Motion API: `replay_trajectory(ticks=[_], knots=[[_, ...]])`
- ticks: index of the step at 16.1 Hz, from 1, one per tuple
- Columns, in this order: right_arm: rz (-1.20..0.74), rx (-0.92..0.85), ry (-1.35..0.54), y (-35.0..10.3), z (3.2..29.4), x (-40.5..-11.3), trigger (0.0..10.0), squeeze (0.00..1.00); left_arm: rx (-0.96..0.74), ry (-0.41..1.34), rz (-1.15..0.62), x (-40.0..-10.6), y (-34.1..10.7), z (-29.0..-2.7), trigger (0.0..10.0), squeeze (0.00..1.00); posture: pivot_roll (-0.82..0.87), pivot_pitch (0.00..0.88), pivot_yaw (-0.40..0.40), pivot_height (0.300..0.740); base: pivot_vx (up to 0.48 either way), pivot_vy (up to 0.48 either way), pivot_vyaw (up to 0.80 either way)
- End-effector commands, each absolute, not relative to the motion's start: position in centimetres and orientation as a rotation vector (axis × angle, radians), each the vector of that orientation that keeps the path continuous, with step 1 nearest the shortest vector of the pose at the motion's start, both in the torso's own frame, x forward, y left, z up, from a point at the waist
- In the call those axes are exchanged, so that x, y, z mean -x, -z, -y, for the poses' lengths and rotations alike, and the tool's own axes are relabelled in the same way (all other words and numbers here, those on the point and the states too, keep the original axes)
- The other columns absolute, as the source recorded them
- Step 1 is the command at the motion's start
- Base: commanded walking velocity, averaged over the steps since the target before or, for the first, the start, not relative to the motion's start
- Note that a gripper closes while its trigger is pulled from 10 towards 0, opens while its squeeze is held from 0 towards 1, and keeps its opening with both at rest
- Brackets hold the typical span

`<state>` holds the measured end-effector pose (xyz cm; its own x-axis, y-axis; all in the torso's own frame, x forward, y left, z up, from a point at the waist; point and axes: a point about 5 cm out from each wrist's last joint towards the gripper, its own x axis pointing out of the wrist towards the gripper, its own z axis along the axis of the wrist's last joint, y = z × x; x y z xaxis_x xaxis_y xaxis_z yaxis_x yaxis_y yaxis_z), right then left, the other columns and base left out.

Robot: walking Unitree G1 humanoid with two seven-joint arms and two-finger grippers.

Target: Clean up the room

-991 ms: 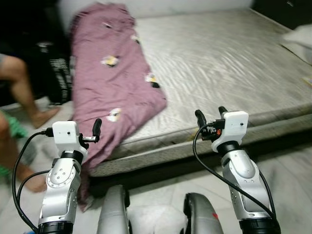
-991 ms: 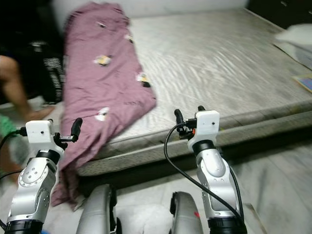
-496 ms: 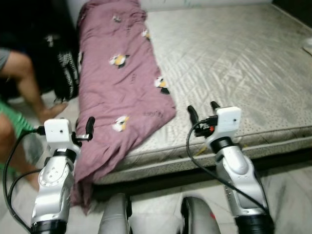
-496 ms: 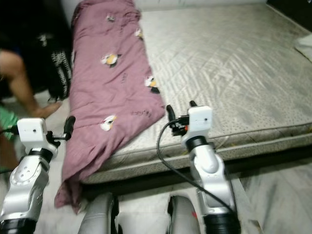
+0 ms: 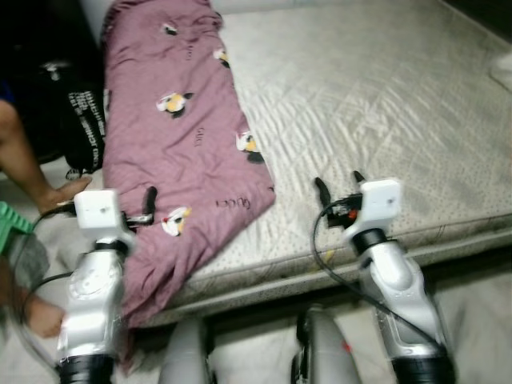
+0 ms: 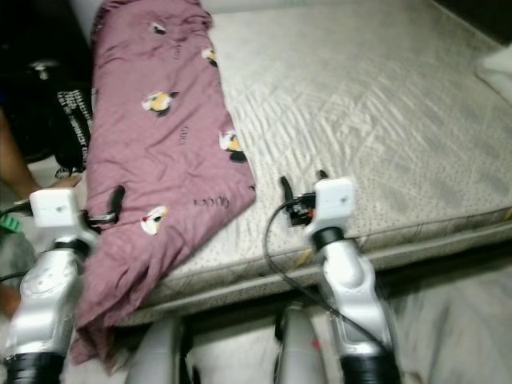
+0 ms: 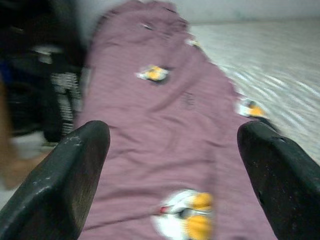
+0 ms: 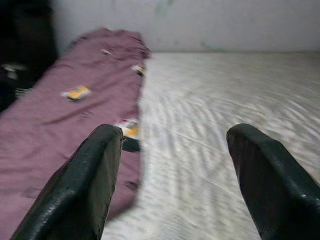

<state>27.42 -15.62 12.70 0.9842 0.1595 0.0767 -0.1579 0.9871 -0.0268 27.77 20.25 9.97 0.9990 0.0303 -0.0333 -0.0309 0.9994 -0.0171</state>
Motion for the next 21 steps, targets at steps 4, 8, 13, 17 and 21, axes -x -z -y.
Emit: replay_trajectory(ticks=[4, 8, 13, 17, 21], knots=[[0.075, 0.045, -0.141, -13.3, 17.0, -26.3, 10.0, 0.0, 0.008, -0.105, -0.114, -28.3, -8.6, -22.4, 10.0, 0.0, -0.11, 0.128, 0.012, 0.564, 0.0, 0.0, 0.0], [0.031, 0.088, -0.104, -13.2, 19.0, -24.6, 10.0, 0.0, 0.032, -0.142, -0.158, -29.0, -7.6, -22.9, 10.0, 0.0, -0.15, 0.174, -0.002, 0.534, 0.0, 0.0, 0.0], [-0.026, 0.146, -0.05, -13.4, 21.1, -21.6, 10.0, 0.0, 0.045, -0.202, -0.214, -31.5, -6.9, -23.4, 10.0, 0.0, -0.22, 0.215, -0.008, 0.534, 0.0, 0.0, 0.0], [-0.044, 0.17, -0.034, -13.7, 21.7, -21.0, 10.0, 0.0, 0.037, -0.136, -0.281, -33.4, -6.5, -21.4, 10.0, 0.0, -0.24, 0.209, -0.013, 0.534, 0.0, 0.0, 0.0], [-0.038, 0.185, -0.04, -13.9, 21.6, -21.4, 10.0, 0.0, -0.116, 0.219, -0.401, -33.3, -4.4, -15.1, 10.0, 0.0, -0.26, 0.192, -0.018, 0.534, 0.0, 0.0, 0.0]])
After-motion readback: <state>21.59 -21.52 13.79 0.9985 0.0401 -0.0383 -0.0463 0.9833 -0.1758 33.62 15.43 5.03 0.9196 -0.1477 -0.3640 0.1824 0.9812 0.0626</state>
